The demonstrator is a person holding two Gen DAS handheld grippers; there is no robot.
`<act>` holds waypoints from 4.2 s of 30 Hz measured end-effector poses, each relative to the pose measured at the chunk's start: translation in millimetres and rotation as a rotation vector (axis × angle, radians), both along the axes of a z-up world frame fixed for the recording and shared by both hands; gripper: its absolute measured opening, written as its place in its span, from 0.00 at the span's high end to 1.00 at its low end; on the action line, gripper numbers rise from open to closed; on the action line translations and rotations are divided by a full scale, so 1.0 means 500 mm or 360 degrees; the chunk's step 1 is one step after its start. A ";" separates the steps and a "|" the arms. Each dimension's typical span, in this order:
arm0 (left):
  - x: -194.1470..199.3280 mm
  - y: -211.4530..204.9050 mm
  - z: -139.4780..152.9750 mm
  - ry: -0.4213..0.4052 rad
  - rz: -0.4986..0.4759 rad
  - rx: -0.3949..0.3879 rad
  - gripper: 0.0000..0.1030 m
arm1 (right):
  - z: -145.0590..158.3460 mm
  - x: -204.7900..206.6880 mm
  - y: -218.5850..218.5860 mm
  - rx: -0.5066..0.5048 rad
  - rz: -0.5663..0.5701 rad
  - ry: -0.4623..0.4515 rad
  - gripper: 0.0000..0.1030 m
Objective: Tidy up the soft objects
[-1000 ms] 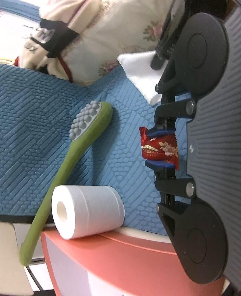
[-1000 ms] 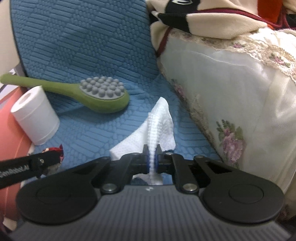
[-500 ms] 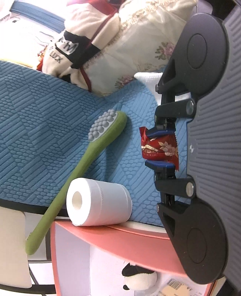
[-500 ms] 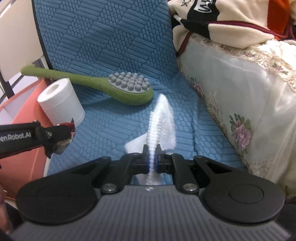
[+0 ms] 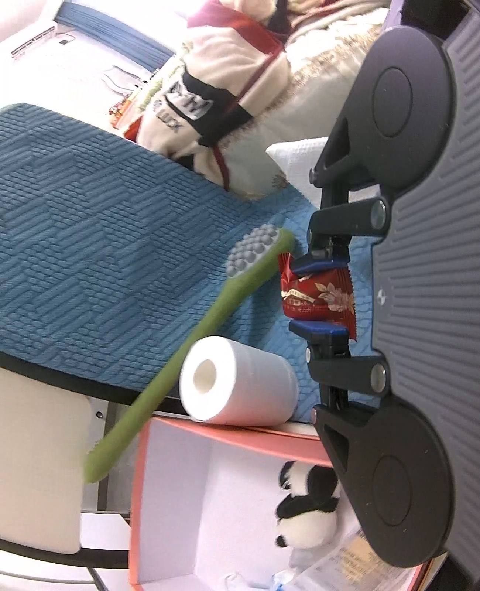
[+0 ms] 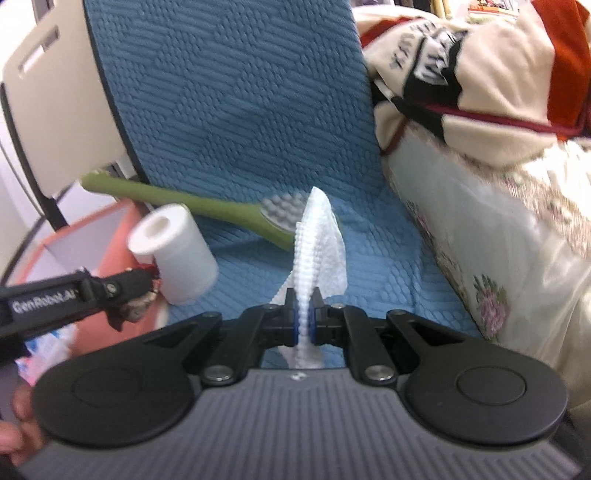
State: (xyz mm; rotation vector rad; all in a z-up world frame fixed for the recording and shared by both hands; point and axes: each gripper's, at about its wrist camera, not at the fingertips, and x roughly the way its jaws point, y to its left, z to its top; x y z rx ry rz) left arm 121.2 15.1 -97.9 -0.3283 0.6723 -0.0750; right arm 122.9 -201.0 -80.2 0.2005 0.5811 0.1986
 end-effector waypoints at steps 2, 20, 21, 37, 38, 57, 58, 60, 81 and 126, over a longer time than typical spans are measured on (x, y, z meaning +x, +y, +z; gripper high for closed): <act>-0.003 0.008 0.026 -0.0028 -0.0008 0.0000 0.69 | 0.032 -0.006 0.011 0.0029 0.0029 -0.0028 0.91; -0.062 0.205 0.260 -0.0203 0.0149 -0.0022 0.69 | 0.268 -0.062 0.182 0.0126 0.0344 -0.0314 0.91; -0.071 0.223 0.270 -0.0210 0.0170 -0.0025 0.69 | 0.275 -0.059 0.190 0.0147 0.0365 -0.0307 0.91; -0.154 0.493 0.253 -0.0067 0.0459 0.0010 0.69 | 0.251 -0.060 0.442 0.0034 0.0663 -0.0193 0.91; -0.152 0.507 0.237 -0.0037 0.0466 0.0007 0.69 | 0.237 -0.057 0.452 0.0018 0.0667 -0.0167 0.91; -0.052 0.540 0.014 0.0357 0.0313 -0.0026 0.69 | 0.007 0.056 0.532 -0.0143 0.0664 0.0385 0.91; -0.050 0.538 0.016 0.0362 0.0307 -0.0023 0.69 | 0.009 0.055 0.531 -0.0133 0.0668 0.0384 0.90; -0.048 0.531 0.021 0.0359 0.0295 -0.0023 0.68 | 0.018 0.055 0.527 -0.0117 0.0662 0.0378 0.89; -0.209 0.422 0.339 0.0007 0.0317 0.0204 0.46 | 0.285 -0.091 0.333 0.0132 0.0775 -0.0125 0.57; -0.403 0.347 0.272 0.0161 0.0356 0.0195 0.12 | 0.177 -0.240 0.243 -0.0084 0.0729 -0.0117 0.09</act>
